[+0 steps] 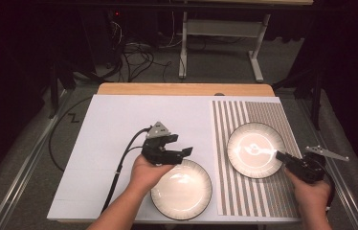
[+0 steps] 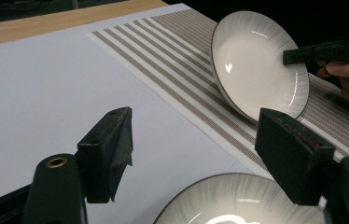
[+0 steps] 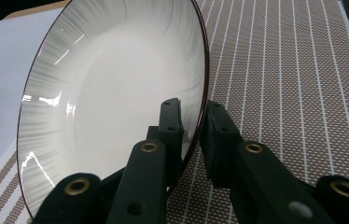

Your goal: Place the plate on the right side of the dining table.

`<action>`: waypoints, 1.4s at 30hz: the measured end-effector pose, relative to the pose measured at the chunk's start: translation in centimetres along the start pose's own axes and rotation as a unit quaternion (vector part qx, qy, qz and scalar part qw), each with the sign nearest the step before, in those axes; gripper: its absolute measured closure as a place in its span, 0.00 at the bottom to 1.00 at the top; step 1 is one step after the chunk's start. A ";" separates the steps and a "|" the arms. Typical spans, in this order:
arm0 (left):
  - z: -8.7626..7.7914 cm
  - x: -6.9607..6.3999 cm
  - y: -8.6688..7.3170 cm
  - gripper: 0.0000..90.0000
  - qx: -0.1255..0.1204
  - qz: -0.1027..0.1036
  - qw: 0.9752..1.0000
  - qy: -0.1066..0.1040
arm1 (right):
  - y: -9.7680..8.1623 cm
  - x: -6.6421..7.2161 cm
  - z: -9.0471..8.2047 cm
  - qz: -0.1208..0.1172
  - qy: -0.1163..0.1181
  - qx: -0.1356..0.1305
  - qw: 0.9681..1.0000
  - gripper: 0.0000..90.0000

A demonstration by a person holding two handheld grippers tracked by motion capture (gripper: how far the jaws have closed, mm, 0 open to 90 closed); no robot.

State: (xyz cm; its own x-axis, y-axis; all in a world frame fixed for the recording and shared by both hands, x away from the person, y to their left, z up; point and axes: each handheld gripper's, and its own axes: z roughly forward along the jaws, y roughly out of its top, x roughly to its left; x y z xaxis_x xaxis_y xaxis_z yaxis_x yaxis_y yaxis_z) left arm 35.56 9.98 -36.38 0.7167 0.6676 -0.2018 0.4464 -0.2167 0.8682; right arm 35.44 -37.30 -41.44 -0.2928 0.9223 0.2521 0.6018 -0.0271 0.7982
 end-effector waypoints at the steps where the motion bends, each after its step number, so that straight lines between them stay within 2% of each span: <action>1: -0.5 0.2 -0.3 0.29 -0.003 -0.003 1.000 0.002 | 0.0 0.0 0.0 0.000 0.000 0.000 1.000 0.91; 12: -7.4 2.8 -4.8 0.23 -0.042 -0.013 0.998 0.039 | 0.0 0.1 0.1 0.001 -0.006 0.003 1.000 0.90; 17: -9.7 3.9 -6.6 0.19 -0.050 -0.012 0.997 0.062 | 0.1 0.1 0.1 0.001 -0.008 0.004 1.000 0.90; 21: -11.1 4.6 -7.7 0.15 -0.079 -0.020 0.994 0.068 | 0.1 0.1 0.2 0.000 -0.011 0.005 1.000 0.90; 26: -11.5 5.3 -8.9 0.07 -0.090 -0.016 0.991 0.095 | 0.1 0.1 0.3 0.004 -0.014 0.009 1.000 0.89; 29: -11.4 5.6 -9.4 0.02 -0.081 -0.011 0.991 0.107 | 0.1 0.1 0.4 0.007 -0.016 0.011 1.000 0.89; 33: -11.3 5.8 -9.6 0.00 -0.075 -0.013 0.992 0.099 | 0.1 0.0 0.7 0.012 -0.025 0.017 0.999 0.88; 42: -11.6 5.7 -9.4 0.00 -0.092 -0.014 0.991 0.095 | 0.4 -0.1 1.4 0.024 -0.049 0.026 0.998 0.88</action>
State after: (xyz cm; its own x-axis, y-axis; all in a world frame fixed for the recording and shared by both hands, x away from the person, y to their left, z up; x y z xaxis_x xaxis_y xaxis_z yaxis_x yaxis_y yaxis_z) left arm 29.21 24.06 -40.49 0.5834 0.7975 -0.1537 0.3477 -0.0743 0.9346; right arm 36.69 -36.86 -41.91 -0.1900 0.9541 0.2315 0.6519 -0.0537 0.7564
